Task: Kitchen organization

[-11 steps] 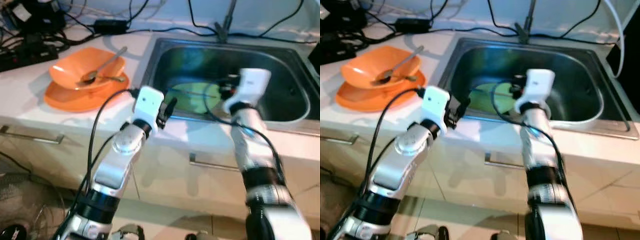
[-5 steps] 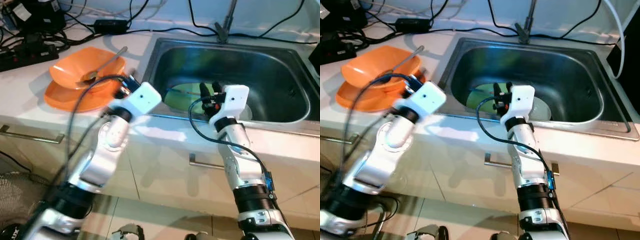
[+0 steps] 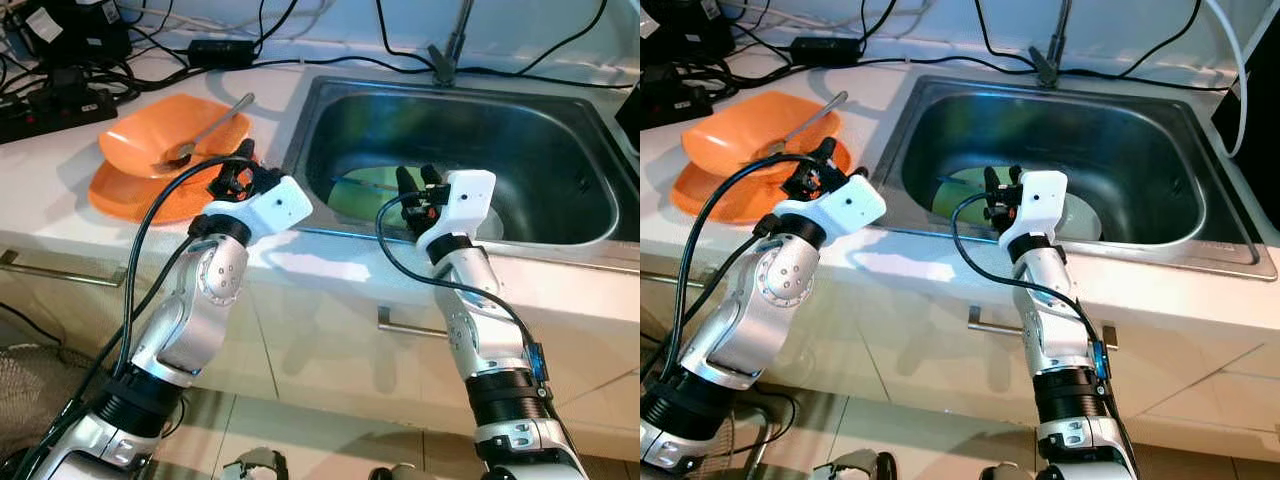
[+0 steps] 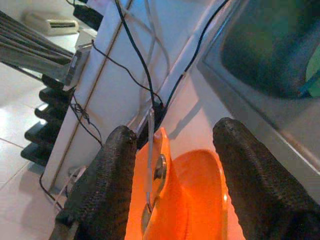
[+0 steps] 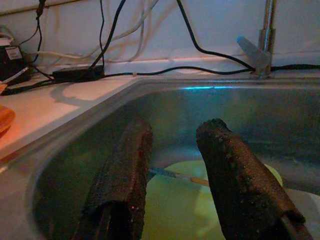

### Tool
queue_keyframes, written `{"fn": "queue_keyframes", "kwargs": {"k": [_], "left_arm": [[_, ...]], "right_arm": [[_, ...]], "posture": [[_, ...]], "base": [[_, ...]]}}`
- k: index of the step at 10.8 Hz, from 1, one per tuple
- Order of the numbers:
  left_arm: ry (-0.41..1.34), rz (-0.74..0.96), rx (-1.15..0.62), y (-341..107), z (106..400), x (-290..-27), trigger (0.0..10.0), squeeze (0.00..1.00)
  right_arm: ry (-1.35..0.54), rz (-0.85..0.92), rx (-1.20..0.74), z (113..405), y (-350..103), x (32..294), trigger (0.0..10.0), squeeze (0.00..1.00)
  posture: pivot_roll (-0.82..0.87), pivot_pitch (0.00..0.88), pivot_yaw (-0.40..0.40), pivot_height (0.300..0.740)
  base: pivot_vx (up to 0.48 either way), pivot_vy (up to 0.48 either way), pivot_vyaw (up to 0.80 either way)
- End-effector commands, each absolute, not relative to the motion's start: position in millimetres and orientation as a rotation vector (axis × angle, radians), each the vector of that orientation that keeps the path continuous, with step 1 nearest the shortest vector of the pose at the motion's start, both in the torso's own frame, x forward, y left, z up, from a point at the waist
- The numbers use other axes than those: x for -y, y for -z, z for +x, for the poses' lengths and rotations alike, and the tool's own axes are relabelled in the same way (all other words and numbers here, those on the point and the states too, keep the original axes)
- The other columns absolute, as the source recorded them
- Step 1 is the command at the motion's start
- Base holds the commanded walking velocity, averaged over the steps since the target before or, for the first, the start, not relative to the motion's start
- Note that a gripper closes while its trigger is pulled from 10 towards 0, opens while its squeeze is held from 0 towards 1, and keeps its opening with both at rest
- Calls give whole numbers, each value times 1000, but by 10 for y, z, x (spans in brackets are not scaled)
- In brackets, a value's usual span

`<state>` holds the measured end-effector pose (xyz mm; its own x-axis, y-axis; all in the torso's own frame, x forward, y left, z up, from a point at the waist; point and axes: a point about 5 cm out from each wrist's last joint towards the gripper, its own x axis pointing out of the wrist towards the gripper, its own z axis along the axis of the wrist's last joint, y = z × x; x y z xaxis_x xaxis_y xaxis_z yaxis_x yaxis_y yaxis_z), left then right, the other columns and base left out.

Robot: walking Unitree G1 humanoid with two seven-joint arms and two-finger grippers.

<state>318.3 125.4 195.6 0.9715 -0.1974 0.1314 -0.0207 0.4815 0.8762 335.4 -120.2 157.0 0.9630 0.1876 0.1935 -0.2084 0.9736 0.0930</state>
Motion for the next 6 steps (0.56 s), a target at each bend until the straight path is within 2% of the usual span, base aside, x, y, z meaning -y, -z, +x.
{"fn": "queue_keyframes", "kwargs": {"k": [1,2,3,6], "left_arm": [[89,1087,226,-1958,3196,-1273,10000,1000],[85,1117,222,-1957,3210,-1272,10000,1000],[86,1127,207,-1932,3222,-1272,10000,0],[67,1158,206,-1928,3317,-1239,10000,0]], "right_arm": [[-196,121,196,3357,-1621,1213,10000,0],[-193,122,195,3360,-1620,1218,10000,0],[-193,119,194,3361,-1624,1215,10000,0],[-198,123,192,3370,-1637,1208,10000,0]], "posture": [[80,55,-3,740],[81,56,-3,740],[80,56,-4,740],[77,59,-9,740]], "base": [[0,0,0],[0,0,0],[0,0,0],[0,0,0]]}}
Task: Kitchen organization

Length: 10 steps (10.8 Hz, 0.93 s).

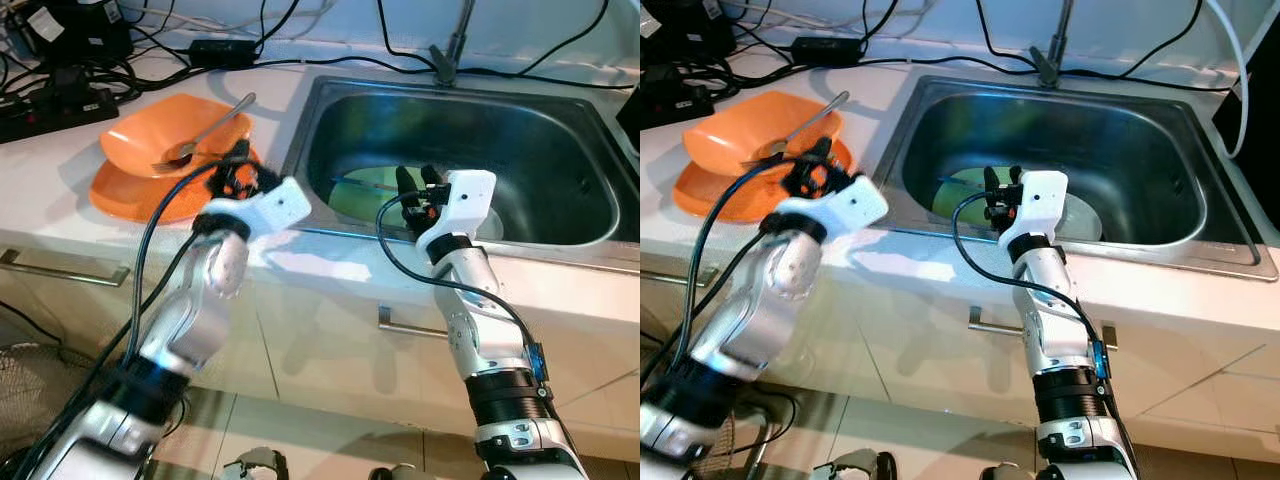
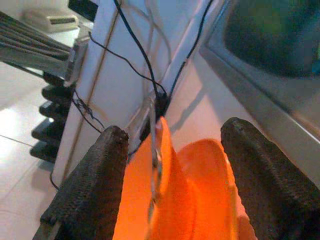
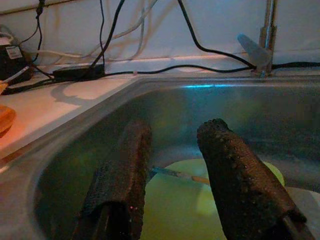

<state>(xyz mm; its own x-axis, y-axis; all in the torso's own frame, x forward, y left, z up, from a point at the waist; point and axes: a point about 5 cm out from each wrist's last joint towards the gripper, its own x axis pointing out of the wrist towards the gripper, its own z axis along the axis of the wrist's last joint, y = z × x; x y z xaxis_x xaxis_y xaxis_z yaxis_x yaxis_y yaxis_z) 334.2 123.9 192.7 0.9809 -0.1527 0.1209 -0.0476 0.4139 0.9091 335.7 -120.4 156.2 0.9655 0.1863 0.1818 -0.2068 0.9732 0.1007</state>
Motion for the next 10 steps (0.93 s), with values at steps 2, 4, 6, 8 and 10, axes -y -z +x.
{"fn": "queue_keyframes", "kwargs": {"k": [2,4,6,8,10], "left_arm": [[25,1169,227,-2019,3458,-1183,10000,0],[-6,1198,194,-2039,3559,-1207,10000,0],[-8,1206,127,-1992,3613,-1249,10000,0],[0,1206,97,-1942,3609,-1256,10000,0],[-2,1200,87,-1927,3614,-1263,0,0]], "right_arm": [[-203,128,193,3360,-1634,1195,10000,0],[-191,148,196,3366,-1644,1222,10000,0],[-190,148,192,3365,-1642,1223,10000,0],[-185,156,195,3368,-1646,1225,10000,0],[-181,175,199,3380,-1666,1219,10000,0]], "posture": [[66,59,-7,740],[63,62,-5,740],[63,70,-4,740],[68,72,-5,740],[71,75,-6,740]], "base": [[0,0,0],[0,0,0],[0,0,0],[0,0,0],[0,0,0]]}}
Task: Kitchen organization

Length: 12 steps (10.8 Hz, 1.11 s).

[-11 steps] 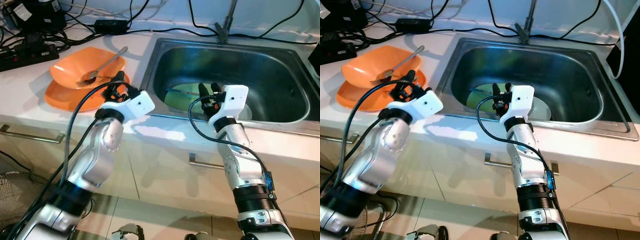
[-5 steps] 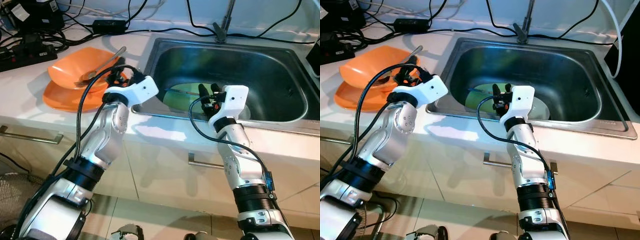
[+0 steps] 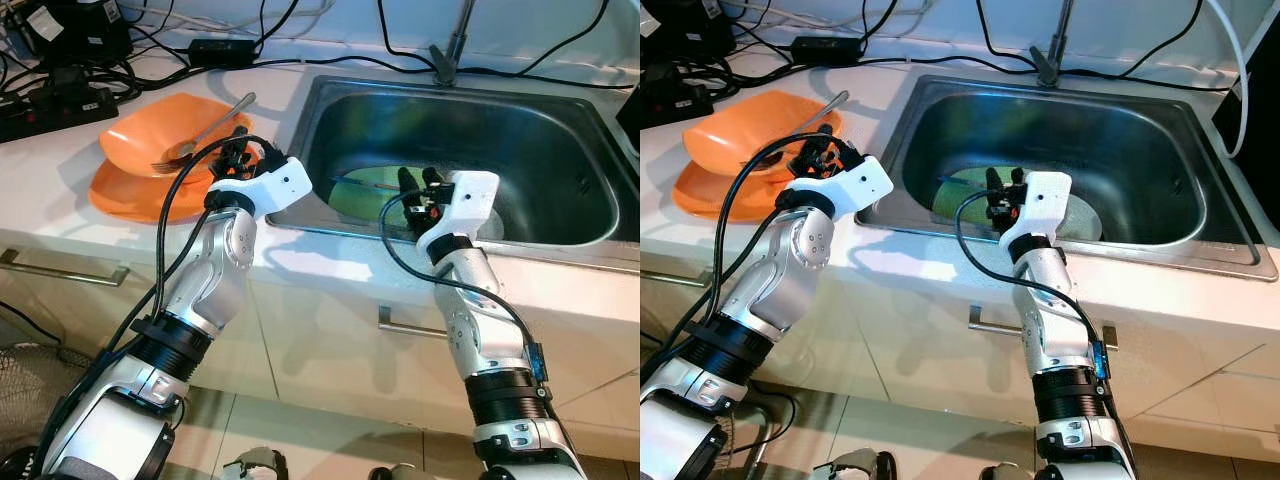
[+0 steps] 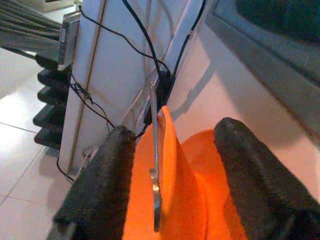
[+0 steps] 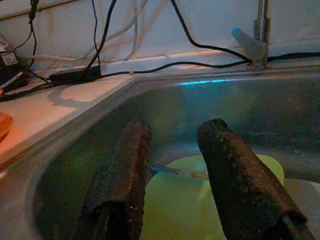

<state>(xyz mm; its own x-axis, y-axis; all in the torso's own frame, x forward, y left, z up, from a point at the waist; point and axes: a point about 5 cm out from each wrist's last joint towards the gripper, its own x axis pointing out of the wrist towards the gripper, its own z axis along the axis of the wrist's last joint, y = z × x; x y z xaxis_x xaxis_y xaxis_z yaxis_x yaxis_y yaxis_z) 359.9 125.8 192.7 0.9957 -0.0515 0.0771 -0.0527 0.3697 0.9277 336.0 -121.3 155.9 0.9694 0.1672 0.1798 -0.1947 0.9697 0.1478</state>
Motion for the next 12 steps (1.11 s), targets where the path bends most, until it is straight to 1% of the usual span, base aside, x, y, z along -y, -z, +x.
{"fn": "queue_keyframes", "kwargs": {"k": [1,9,10,11,12], "left_arm": [[-2,1198,86,-1929,3616,-1260,0,0],[11,1209,103,-1964,3599,-1185,0,0],[-10,1230,144,-2040,3600,-1185,0,0],[-71,1276,265,-2221,3589,-1172,0,0],[-128,1278,378,-2399,3565,-1155,0,0]], "right_arm": [[-182,173,198,3381,-1663,1219,10000,0],[-166,182,189,3401,-1644,1224,10000,0],[-166,184,190,3404,-1644,1215,10000,0],[-167,185,190,3407,-1640,1207,10000,0],[-164,182,192,3410,-1640,1207,10000,0]], "posture": [[74,76,-5,740],[79,77,3,740],[80,74,4,740],[83,64,6,740],[85,57,8,740]], "base": [[0,0,0],[0,0,0],[0,0,0],[0,0,0],[0,0,0]]}}
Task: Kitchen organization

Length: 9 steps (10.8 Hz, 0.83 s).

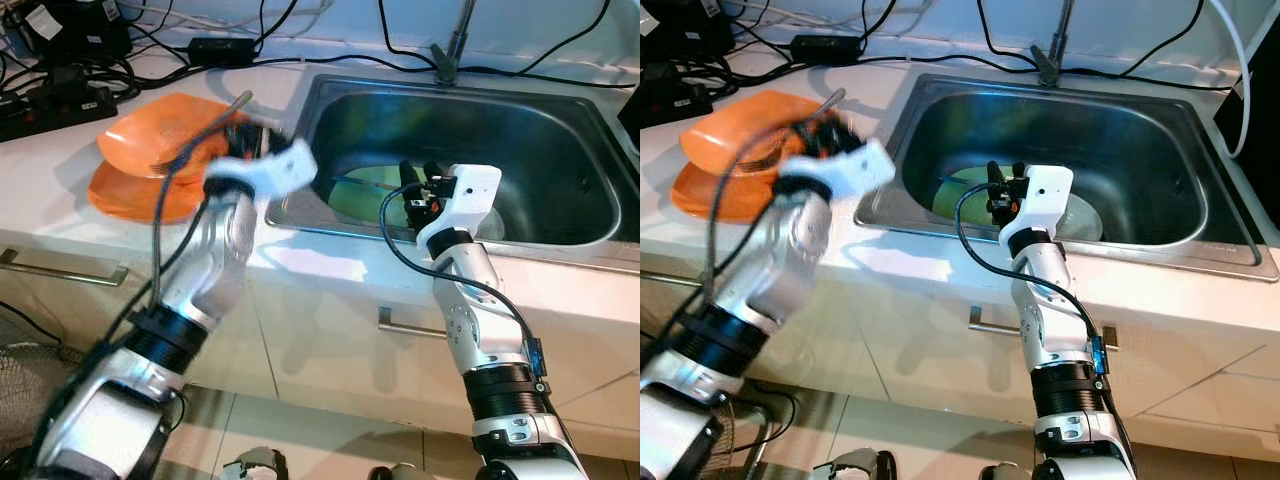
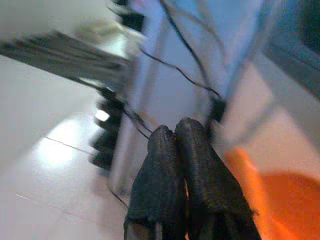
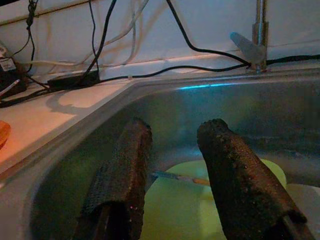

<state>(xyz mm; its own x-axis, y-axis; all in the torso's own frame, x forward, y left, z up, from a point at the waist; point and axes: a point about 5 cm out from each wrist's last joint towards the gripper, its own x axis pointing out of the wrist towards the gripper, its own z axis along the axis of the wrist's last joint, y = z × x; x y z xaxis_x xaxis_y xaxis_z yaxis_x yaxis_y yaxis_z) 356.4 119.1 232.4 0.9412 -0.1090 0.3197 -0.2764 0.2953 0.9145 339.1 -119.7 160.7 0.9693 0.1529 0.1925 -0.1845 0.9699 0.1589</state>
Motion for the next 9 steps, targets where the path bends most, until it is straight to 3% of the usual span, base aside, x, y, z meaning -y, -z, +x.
{"fn": "queue_keyframes", "kwargs": {"k": [1,3,5,6,8,9], "left_arm": [[-167,1285,562,-2629,3486,-1080,0,0],[-190,1245,746,-2853,3357,-960,0,0],[-45,1016,852,-2932,3258,-796,0,0],[76,872,904,-2955,3181,-631,9569,0],[237,591,866,-2933,3120,-548,10000,0],[304,405,775,-2875,3142,-556,10000,0]], "right_arm": [[-162,184,193,3412,-1639,1208,10000,0],[-168,183,189,3409,-1619,1191,10000,0],[-152,180,198,3414,-1633,1213,10000,0],[-126,161,222,3416,-1666,1252,10000,0],[-114,93,235,3429,-1672,1282,10000,0],[-139,38,253,3411,-1683,1243,10000,1000]], "posture": [[85,57,8,740],[93,45,12,740],[91,45,13,740],[87,47,13,740],[78,55,16,740],[83,61,16,740]], "base": [[0,0,0],[0,0,0],[0,0,0],[0,0,0],[0,0,0],[0,0,0]]}}
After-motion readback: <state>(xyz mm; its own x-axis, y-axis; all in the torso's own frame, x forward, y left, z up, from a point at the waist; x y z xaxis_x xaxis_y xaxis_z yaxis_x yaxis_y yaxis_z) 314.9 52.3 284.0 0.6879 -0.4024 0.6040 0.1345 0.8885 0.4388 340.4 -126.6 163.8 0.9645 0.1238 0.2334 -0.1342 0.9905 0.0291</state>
